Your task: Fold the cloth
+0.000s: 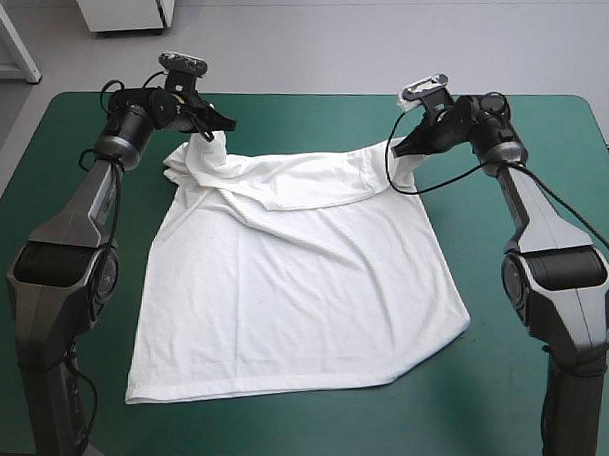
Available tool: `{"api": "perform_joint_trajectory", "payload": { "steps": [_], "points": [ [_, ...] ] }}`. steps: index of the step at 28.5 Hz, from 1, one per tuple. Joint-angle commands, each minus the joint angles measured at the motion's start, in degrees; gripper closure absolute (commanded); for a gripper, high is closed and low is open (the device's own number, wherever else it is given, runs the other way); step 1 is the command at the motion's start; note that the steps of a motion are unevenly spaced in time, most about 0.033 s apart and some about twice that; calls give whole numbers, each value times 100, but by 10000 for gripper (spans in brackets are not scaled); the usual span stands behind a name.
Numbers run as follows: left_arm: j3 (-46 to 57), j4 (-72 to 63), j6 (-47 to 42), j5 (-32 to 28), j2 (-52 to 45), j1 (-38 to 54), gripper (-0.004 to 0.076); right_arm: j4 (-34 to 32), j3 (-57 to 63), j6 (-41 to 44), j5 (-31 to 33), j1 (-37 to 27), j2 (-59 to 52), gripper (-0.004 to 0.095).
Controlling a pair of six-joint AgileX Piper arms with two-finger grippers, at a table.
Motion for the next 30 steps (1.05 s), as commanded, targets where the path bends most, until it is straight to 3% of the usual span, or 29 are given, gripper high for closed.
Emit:
{"api": "perform_joint_trajectory", "payload": {
  "steps": [1,4,7,11,15,21,30],
  "points": [
    [-164,-197,-4,-339,-314,-10,732,684,-157,-396,-301,-264,-317,924],
    [-162,-249,211,-316,-314,-10,713,1191,-157,-631,-168,-497,-185,908],
    [-162,-302,315,-70,-336,-10,602,1592,-157,-871,28,-643,-115,826],
    [-162,-344,488,368,-440,2,405,2193,-178,-1084,431,-827,-127,568],
    [-162,-319,488,863,-758,119,338,2815,-182,-1165,597,-1045,-275,330],
    [318,91,451,1783,-1919,275,339,3063,47,-1074,1097,-1383,-829,314],
    [3312,352,1,1906,-4686,275,339,2868,2333,-1101,1112,-1347,-2609,314]
  ]
}}
